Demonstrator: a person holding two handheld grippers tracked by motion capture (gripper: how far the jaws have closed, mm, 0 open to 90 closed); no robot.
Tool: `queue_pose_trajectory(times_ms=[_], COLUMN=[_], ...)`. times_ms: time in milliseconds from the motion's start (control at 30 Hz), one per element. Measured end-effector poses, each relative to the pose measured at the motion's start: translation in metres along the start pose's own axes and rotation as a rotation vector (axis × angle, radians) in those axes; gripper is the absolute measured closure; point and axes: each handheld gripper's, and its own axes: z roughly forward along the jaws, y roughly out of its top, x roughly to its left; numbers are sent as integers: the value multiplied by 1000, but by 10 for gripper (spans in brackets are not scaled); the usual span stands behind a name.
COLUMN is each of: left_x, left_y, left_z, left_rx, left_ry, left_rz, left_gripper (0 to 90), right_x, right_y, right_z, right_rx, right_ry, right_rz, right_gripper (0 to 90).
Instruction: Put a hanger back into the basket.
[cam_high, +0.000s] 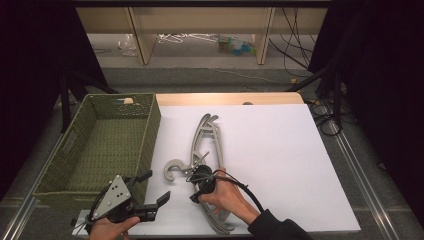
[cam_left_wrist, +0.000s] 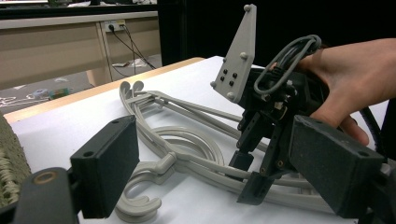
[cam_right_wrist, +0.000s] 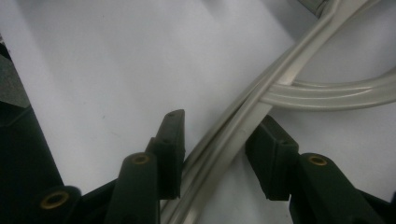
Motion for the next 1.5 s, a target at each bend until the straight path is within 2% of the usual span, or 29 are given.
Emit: queue_pose_trajectory(times_ms=[133, 200, 267, 400, 533, 567, 600, 733, 833, 967, 1100, 1267, 1367, 1467, 1500], left_x=[1, 1, 1, 1, 0, 1, 1, 1, 1, 1, 1, 1, 1, 0, 1], left_y=[0, 0, 0, 1, 0, 1, 1, 1, 1, 1, 1, 1, 0, 1, 0], left_z=[0, 0, 1, -1, -1, -1, -1, -1, -1, -1, -1, -1, 0, -1, 0], left_rx=[-13, 0, -14, -3, -4, -3, -3, -3, -3, -1, -1, 1, -9, 3, -9], left_ry=[-7, 0, -10, -2, 1, -3, -3, -5, -3, -6, -6, -4, -10, -2, -10], left_rz=[3, 4, 1, 7, -14, 9, 11, 13, 4, 13, 7, 9, 6, 7, 6], left_gripper=[158, 159, 159, 159, 159, 159, 159, 159, 159, 159, 159, 159, 159, 159, 159], right_x=[0, 0, 1, 0, -1, -1, -1, -2, -2, -1, -3, -3, -4, -4, -4], right_y=[0, 0, -1, -1, -3, -3, -3, -3, -3, -2, -3, -3, -3, -2, -2], right_z=[-2, -2, -2, -4, -7, -7, -7, -6, -8, -8, -8, -9, -12, -12, -12], right_rx=[-2, -1, 1, 8, 13, 12, 12, 15, 11, 10, 12, 2, 3, 2, 1], right_ry=[4, 8, 3, 9, 15, 17, 17, 19, 20, 22, 25, 23, 31, 37, 37], right_rz=[3, 12, 13, 15, 15, 16, 17, 9, 13, 28, 14, 28, 22, 16, 18], right_gripper=[618, 622, 626, 634, 639, 639, 638, 638, 640, 643, 641, 622, 658, 674, 676])
